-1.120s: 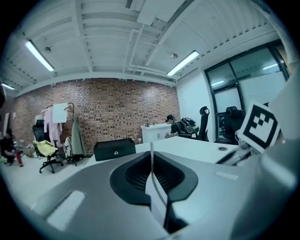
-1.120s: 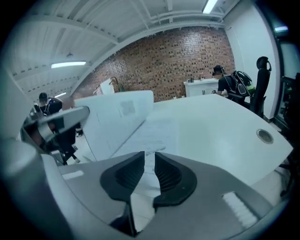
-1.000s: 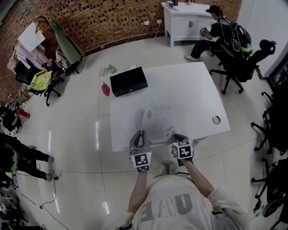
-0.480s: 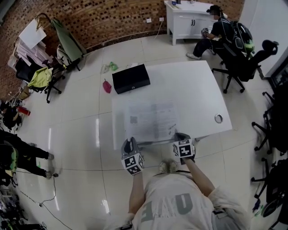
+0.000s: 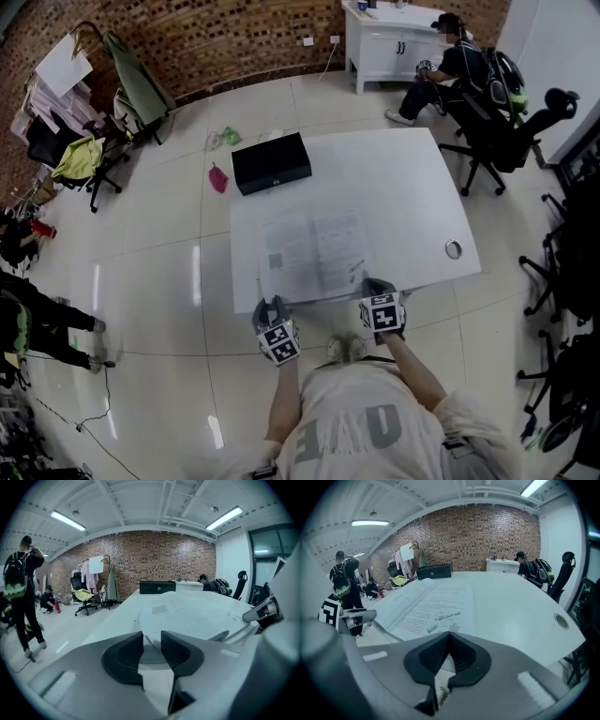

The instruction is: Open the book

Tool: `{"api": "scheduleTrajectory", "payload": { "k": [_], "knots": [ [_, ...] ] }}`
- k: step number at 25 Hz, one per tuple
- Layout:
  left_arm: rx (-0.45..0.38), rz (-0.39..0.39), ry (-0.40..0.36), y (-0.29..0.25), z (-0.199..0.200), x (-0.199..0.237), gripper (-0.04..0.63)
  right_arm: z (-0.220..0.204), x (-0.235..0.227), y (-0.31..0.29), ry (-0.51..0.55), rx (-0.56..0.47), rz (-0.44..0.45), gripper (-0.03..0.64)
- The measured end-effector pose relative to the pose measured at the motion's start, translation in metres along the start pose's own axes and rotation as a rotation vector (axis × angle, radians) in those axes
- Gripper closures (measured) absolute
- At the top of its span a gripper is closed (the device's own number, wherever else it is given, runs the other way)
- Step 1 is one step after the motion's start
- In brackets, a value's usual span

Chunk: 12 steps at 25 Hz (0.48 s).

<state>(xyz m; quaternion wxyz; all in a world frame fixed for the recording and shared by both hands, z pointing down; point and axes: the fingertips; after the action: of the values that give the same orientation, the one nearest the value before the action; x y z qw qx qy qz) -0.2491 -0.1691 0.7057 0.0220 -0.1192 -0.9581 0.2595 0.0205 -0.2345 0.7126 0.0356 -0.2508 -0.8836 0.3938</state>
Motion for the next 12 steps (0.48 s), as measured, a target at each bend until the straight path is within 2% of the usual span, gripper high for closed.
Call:
{"api": "scheduleTrajectory", "payload": {
  "k": [6, 9, 12],
  "knots": [
    [-0.022, 0.06, -0.045, 0.0, 0.005, 0.013, 0.355, 0.001, 0.001, 0.0, -0.003, -0.007, -0.002, 0.614],
    [-0.032, 0.059, -0.052, -0.001, 0.005, 0.012, 0.356, 0.001, 0.0, -0.001, -0.004, -0.015, -0.004, 0.614],
    [-0.016, 0.05, 0.001, -0.001, 0.002, 0.012, 0.352, 0.001, -0.001, -0.002, 0.005, -0.017, -0.004, 0.614]
  ]
}}
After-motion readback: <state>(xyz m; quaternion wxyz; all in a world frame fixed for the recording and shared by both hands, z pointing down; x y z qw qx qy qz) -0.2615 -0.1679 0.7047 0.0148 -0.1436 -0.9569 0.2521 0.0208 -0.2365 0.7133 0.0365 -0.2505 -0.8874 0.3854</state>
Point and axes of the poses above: the fingertips, and each gripper's own axes: y backward along the fingers, x to its left, z out of its top, and after that the axes turned 3 degrees about z, right-handed
